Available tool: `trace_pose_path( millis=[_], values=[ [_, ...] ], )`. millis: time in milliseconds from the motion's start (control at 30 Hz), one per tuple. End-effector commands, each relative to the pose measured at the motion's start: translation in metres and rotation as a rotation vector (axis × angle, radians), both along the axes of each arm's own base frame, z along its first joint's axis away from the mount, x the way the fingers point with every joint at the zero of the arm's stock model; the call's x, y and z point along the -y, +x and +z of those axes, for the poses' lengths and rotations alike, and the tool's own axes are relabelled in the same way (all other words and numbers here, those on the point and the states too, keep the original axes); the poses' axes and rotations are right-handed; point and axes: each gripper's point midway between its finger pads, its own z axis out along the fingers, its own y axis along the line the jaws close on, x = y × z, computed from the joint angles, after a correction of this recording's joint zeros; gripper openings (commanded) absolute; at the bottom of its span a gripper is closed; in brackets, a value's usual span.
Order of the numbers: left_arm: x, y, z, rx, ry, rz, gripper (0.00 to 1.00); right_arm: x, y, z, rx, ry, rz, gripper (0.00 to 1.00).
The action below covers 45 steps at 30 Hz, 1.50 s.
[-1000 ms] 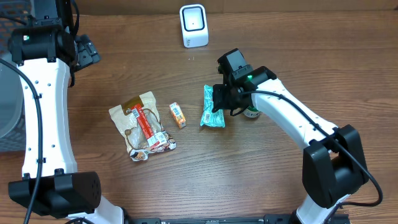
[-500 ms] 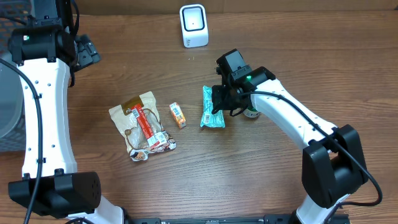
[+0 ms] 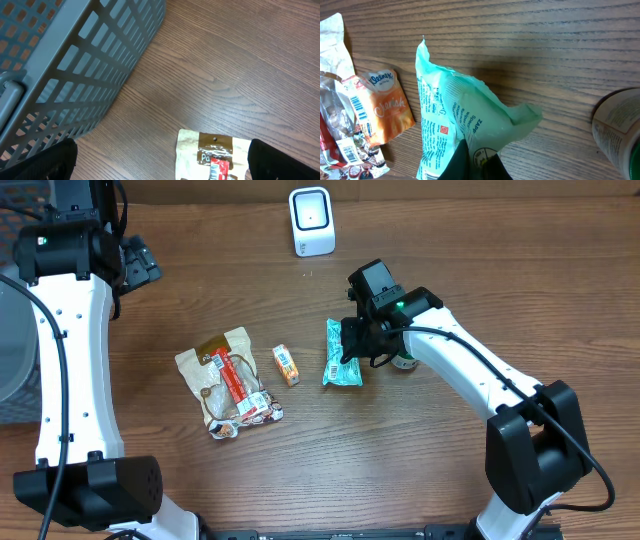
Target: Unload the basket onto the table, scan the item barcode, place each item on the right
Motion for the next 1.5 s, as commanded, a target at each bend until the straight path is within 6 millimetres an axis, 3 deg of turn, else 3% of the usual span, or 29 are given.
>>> trace_pose_path(
  millis=[0,200,500,733,767,1000,1167,1300,1400,1467],
  values=[
    [0.000,-0.003,0.016,0.038,0.009,-0.008,1.00,-0.001,0.001,0.008,0.019,0.003,0.007,0.04],
    [0.000,-0.003,0.016,0.038,0.009,-0.008,1.00,-0.001,0.004,0.015,0.038,-0.005,0.035,0.04],
    [0.000,-0.003,0.016,0.038,0.009,-0.008,1.00,0.013,0.018,0.076,0.135,-0.139,0.118,0.04],
    [0.000,-0.003,0.016,0.038,0.009,-0.008,1.00,0.026,0.060,0.149,0.372,-0.214,0.026,0.04],
    [0.000,-0.003,0.016,0.038,0.009,-0.008,1.00,0.024,0.070,0.168,0.445,-0.227,0.041,0.04],
    [0.000,-0.003,0.016,0.038,0.009,-0.008,1.00,0.010,0.114,0.240,0.845,-0.455,0.135,0.04],
    [0.000,-0.003,0.016,0.038,0.009,-0.008,1.00,-0.010,0.144,0.281,1.085,-0.530,0.165,0.04],
    [0.000,-0.003,0.016,0.038,0.009,-0.008,1.00,-0.023,0.169,0.295,1.216,-0.506,0.115,0.04],
    [0.000,-0.003,0.016,0.038,0.009,-0.008,1.00,-0.030,0.189,0.288,1.269,-0.494,0.079,0.04],
    [0.000,-0.003,0.016,0.038,0.009,-0.008,1.00,-0.036,0.214,0.271,1.318,-0.478,0.032,0.04]
  ],
)
